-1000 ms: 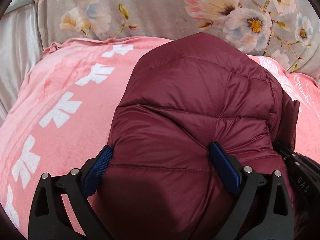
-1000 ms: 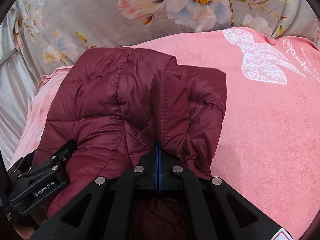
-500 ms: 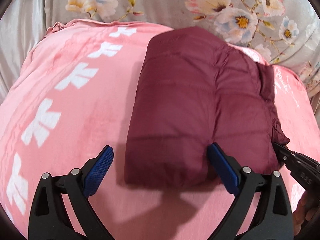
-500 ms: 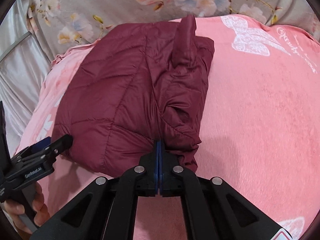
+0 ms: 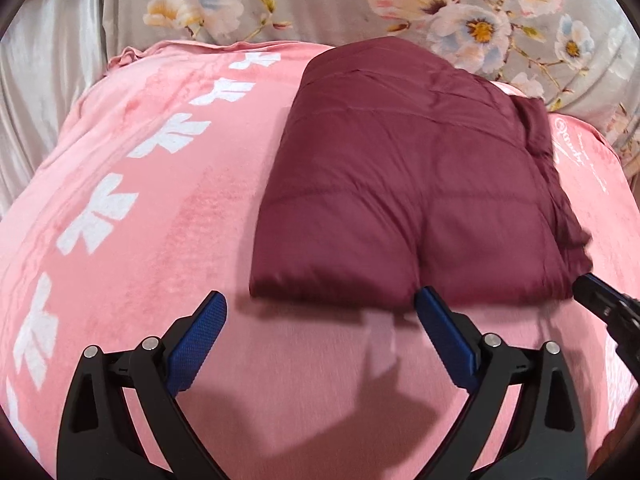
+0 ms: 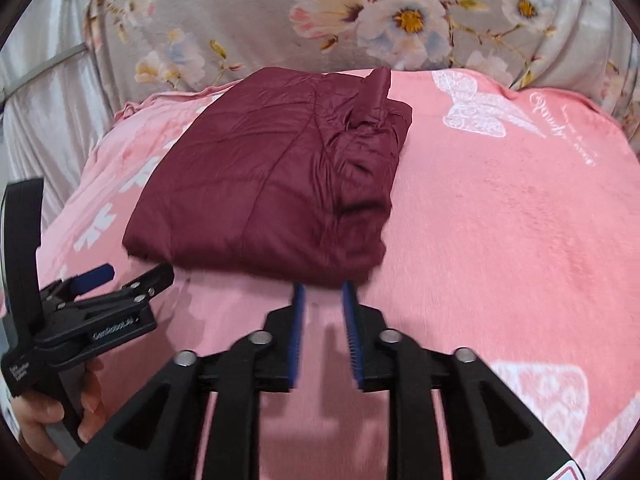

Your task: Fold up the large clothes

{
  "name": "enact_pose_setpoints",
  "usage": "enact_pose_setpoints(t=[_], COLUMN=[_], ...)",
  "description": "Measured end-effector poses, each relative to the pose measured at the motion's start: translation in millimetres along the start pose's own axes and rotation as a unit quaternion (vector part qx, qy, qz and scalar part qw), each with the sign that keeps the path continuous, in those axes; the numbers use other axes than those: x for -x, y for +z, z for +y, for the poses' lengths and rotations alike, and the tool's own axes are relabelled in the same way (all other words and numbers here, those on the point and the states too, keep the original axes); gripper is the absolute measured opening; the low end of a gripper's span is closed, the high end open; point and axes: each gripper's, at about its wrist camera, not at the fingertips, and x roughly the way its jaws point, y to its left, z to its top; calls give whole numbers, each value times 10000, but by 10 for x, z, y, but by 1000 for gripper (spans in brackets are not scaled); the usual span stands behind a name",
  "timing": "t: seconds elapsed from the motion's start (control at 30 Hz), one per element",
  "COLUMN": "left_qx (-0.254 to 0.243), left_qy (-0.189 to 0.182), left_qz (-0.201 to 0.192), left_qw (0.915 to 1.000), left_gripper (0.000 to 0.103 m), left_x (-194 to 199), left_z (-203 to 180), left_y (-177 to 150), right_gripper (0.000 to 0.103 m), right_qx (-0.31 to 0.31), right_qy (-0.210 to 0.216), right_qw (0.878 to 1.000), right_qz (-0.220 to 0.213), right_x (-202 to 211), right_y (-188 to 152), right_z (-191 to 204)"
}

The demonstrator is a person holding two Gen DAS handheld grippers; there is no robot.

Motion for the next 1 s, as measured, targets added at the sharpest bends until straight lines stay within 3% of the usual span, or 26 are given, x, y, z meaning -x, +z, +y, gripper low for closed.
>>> enact_pose_setpoints(t=[0.33,0.43,0.6,1.0], left_qx=[16,-61,-336,-437], left_qy=[87,156,483,615], left_qz=[77,116,-139,-253], left_qw=[9999,9998,9982,9968], left_gripper=[95,95,96,96], left_x=[325,392,465,490], left_z=[-202,-293,-427,-482], left_y=[-548,-671,-715,-747], right_gripper=[47,49,49,49], right_qx=[-45,-146,-108,32], right_qy=[-368,-462,-547,-675], right_qw=[9990,9986,9982,9977], right_qz=[252,201,217,96], right_x=[191,223,214,244], right_y=[-602,-644,-683,-692], right_z=[72,50,72,169])
